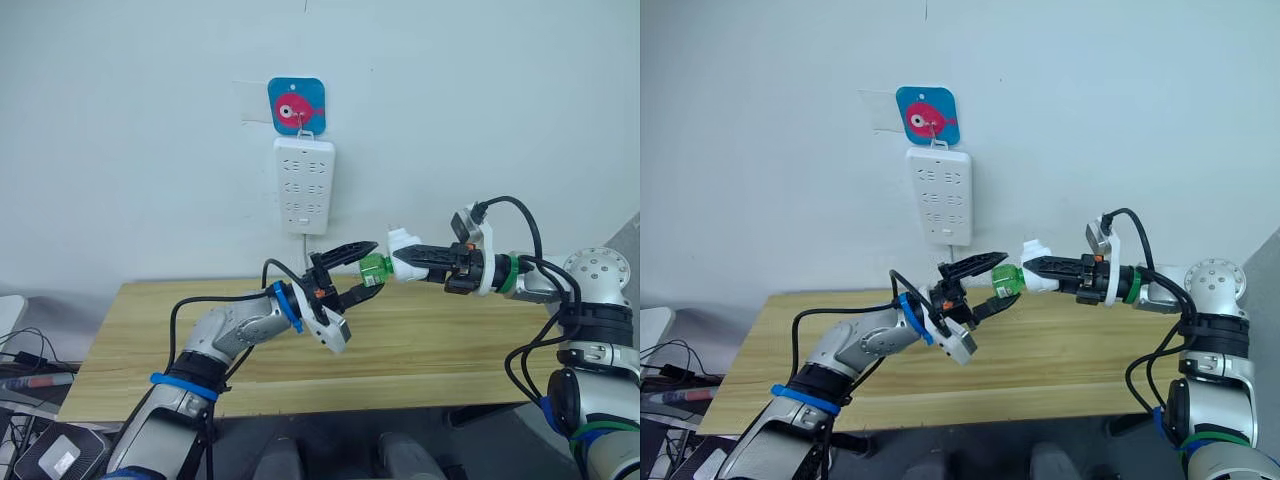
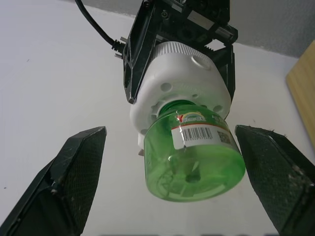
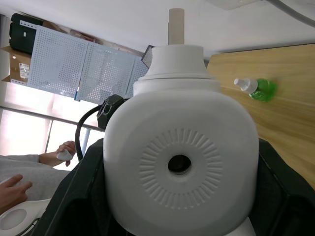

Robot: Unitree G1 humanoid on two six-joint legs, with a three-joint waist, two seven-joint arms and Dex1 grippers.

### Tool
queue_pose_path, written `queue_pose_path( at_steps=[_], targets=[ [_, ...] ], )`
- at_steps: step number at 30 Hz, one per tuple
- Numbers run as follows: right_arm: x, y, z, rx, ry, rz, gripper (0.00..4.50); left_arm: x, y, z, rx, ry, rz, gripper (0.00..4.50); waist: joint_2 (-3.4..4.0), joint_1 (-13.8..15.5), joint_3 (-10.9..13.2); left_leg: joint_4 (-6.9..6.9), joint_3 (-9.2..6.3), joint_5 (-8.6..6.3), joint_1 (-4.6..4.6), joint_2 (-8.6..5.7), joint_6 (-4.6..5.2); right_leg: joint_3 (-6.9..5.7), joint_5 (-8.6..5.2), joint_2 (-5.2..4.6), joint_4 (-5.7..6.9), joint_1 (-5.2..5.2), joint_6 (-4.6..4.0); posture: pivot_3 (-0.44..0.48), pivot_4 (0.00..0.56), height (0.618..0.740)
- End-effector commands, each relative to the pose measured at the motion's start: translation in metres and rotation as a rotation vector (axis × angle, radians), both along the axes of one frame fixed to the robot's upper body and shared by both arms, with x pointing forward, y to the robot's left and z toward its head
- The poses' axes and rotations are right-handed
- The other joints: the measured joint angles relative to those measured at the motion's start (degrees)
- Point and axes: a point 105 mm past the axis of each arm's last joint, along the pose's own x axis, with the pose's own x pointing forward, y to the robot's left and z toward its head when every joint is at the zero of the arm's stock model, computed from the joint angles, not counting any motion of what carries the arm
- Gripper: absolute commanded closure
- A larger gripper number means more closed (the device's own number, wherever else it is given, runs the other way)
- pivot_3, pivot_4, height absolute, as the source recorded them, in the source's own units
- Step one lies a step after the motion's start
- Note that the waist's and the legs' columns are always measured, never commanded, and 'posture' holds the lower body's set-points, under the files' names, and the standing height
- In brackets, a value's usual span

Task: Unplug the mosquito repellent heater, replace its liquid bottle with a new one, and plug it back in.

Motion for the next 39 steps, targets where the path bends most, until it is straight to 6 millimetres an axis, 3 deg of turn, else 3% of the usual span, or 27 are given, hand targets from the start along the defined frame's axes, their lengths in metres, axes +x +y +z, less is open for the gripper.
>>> queue_pose_path(
  at_steps=[1, 8, 11, 14, 17, 21, 23, 27, 32, 39],
  targets=[
    [-0.004, 0.003, 0.015, 0.029, -0.058, 0.028, 1.51, 0.0, -0.002, 0.009, -0.022, -0.033, -0.015, 0.04, 0.0, -0.1, 0.0, 0.0, 0.0, 0.0, 0.0, 0.0, 0.0, 0.0, 0.0, 0.0, 0.0, 0.0, 0.0, -0.055, 0.081, 0.74],
    [-0.005, 0.002, 0.015, 0.032, -0.056, 0.026, 1.51, 0.002, -0.002, 0.007, -0.029, 0.001, -0.019, 2.24, 0.0, -0.4, 0.0, 0.0, -0.02, 0.0, 0.0, 0.0, 0.0, -0.02, 0.0, 0.0, 0.01, 0.0, 0.0, -0.06, 0.082, 0.74],
    [-0.005, 0.002, 0.016, 0.034, -0.055, 0.025, 1.51, 0.003, 0.0, 0.009, -0.053, 0.02, -0.02, 2.24, 0.0, -0.4, 0.0, 0.0, -0.02, 0.0, 0.0, 0.0, 0.0, -0.01, 0.0, 0.0, 0.0, 0.0, 0.0, -0.061, 0.083, 0.74],
    [-0.006, 0.001, 0.015, 0.031, -0.057, 0.028, 1.51, 0.002, -0.002, 0.011, -0.14, 0.153, -0.063, 2.24, 0.0, -0.4, 0.0, 0.0, -0.01, 0.0, 0.0, 0.0, 0.0, -0.01, 0.0, 0.0, 0.01, 0.01, 0.0, -0.062, 0.087, 0.74],
    [-0.01, -0.001, 0.014, 0.016, -0.059, 0.041, 1.51, 0.01, -0.005, 0.014, -0.296, 0.563, -0.096, 2.24, 0.0, -0.5, 0.0, 0.0, 0.0, 0.0, -0.02, 0.0, 0.0, -0.01, 0.0, 0.0, 0.01, 0.0, 0.0, -0.061, 0.091, 0.74],
    [-0.017, -0.005, 0.013, 0.006, -0.06, 0.073, 1.51, 0.003, -0.005, 0.023, -0.322, 0.966, -0.245, 2.24, 0.0, -0.7, 0.0, 0.01, -0.1, 0.0, -0.11, 0.02, 0.0, -0.07, -0.02, 0.06, 0.0, -0.06, 0.0, -0.059, 0.094, 0.74],
    [-0.022, -0.006, 0.013, 0.001, -0.063, 0.093, 1.51, 0.003, 0.0, 0.028, -0.399, 1.28, -0.326, 2.24, 0.01, -0.8, 0.0, 0.01, -0.14, 0.0, -0.03, 0.06, 0.0, -0.07, -0.02, 0.13, 0.03, -0.02, -0.01, -0.059, 0.095, 0.74],
    [-0.032, -0.007, 0.011, -0.011, -0.059, 0.144, 1.51, -0.015, 0.011, 0.038, -0.379, 1.752, -0.526, 2.24, 0.0, -1.6, 0.0, 0.03, -0.21, 0.0, 0.03, 0.08, 0.01, -0.08, -0.17, 0.18, 0.04, 0.03, 0.23, -0.057, 0.097, 0.74],
    [-0.03, -0.007, 0.013, -0.011, -0.064, 0.148, 1.51, -0.015, 0.023, 0.036, -0.415, 1.987, -0.581, 2.24, -0.01, -2.0, 0.1, 0.04, -0.24, 0.0, 0.08, 0.08, 0.01, -0.07, -0.19, 0.21, 0.0, 0.08, 0.27, -0.062, 0.1, 0.74],
    [-0.008, -0.03, 0.012, -0.088, -0.086, -0.02, 1.51, -0.02, 0.04, 0.024, -0.44, 2.069, -0.537, 2.24, -0.03, -1.8, 0.1, 0.03, -0.2, 0.0, 0.07, 0.08, 0.01, -0.03, -0.19, 0.21, -0.03, 0.05, 0.23, -0.059, 0.108, 0.74]
  ],
)
